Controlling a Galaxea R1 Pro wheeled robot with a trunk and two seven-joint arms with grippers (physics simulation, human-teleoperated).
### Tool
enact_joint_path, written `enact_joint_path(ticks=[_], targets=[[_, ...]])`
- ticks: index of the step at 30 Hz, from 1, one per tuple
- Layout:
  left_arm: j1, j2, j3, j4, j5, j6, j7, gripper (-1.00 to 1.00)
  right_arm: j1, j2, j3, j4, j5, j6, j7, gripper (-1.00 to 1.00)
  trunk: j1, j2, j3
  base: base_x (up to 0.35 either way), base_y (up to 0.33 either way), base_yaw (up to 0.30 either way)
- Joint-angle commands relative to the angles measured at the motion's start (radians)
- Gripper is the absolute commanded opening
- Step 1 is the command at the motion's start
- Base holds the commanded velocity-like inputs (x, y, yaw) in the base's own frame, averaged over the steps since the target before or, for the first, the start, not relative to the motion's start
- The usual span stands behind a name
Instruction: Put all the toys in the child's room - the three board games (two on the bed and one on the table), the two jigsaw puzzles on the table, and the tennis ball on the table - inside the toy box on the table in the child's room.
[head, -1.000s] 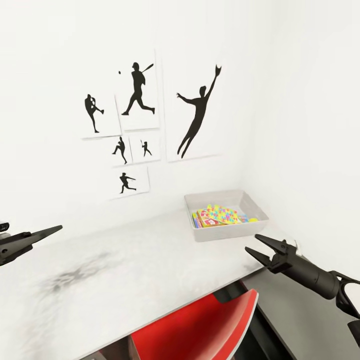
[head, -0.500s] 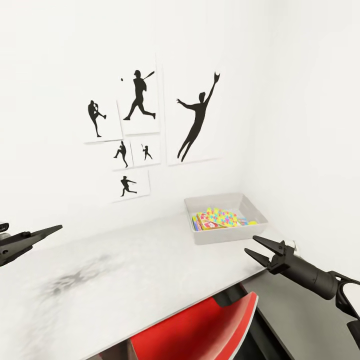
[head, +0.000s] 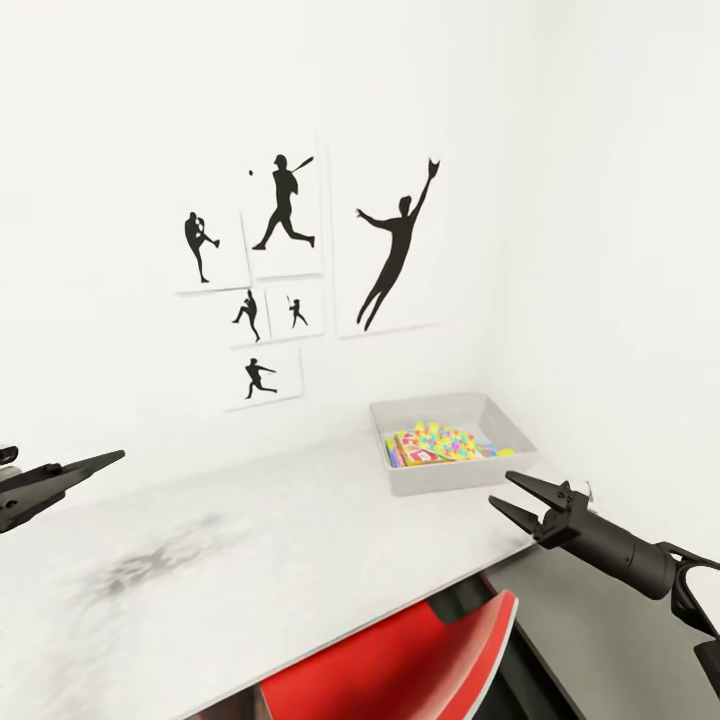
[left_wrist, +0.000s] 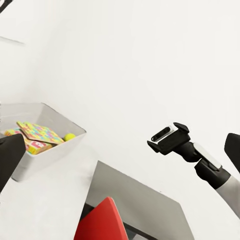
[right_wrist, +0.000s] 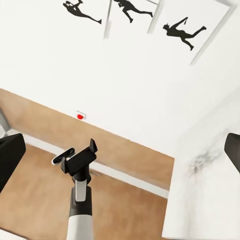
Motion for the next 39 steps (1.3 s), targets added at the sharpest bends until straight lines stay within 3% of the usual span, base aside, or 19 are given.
enact_joint_path(ticks=[1,9,24,39], targets=[[-0.001,0.0,0.0,0.0,-0.001,0.011,-0.004,1.0,-0.001,0.0,-0.001,0.0,0.009,0.003,0.009,1.0,0.001,-0.002,-0.001,0.0,0.0,0.071],[-0.001,0.003,0.0,0.0,-0.001,0.01,-0.004,1.0,-0.001,0.0,-0.002,0.0,0.01,0.002,0.008,1.0,0.001,-0.002,0.013,-0.063,0.045,0.073],[-0.001,0.007,0.0,0.0,-0.001,0.01,-0.004,1.0,-0.001,0.001,-0.004,0.0,0.01,0.002,0.007,1.0,0.001,-0.002,0.038,-0.244,0.119,0.074],[-0.001,0.008,0.0,0.0,-0.001,0.01,-0.004,1.0,-0.001,0.001,-0.005,0.0,0.01,0.001,0.007,1.0,0.001,-0.002,0.063,-0.02,0.002,0.074]])
